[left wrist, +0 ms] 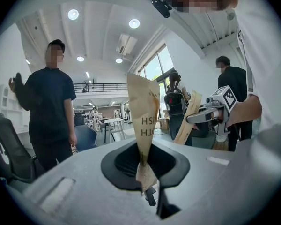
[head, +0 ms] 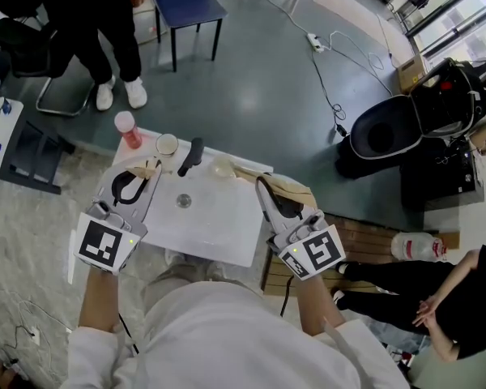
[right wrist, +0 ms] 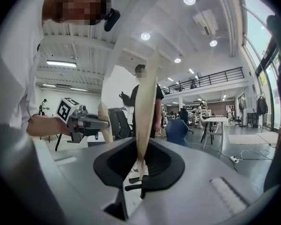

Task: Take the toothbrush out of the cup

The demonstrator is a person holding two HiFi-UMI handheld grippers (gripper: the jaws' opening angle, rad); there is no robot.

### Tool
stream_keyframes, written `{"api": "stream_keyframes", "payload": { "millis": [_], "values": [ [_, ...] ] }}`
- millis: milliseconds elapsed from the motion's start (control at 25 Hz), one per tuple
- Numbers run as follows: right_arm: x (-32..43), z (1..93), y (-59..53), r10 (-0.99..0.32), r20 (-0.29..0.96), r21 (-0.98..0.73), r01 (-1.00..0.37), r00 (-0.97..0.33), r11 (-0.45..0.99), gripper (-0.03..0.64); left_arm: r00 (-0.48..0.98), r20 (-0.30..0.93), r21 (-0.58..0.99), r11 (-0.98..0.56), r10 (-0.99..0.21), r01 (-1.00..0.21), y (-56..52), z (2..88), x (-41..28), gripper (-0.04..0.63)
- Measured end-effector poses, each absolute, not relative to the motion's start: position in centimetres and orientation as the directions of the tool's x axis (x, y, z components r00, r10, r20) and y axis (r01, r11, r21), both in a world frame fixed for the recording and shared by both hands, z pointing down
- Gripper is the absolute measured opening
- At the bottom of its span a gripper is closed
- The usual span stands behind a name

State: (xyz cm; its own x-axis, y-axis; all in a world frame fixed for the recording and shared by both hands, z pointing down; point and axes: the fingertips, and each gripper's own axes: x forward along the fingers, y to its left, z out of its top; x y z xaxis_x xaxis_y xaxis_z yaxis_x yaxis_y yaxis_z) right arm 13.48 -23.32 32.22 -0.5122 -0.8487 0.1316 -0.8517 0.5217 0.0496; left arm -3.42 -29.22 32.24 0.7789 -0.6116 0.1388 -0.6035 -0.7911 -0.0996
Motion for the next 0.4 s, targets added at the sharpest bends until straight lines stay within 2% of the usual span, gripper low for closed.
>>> {"api": "stream_keyframes", "payload": {
  "millis": [400],
  "values": [
    [13.15, 31.72, -23.28, -0.848, 0.136, 0.056, -0.85, -0.513, 0.523, 0.041, 0.781, 0.14, -0.101, -0.794, -0.608, -0.6, -29.35, 31.81, -3.69, 0.023]
  ]
}}
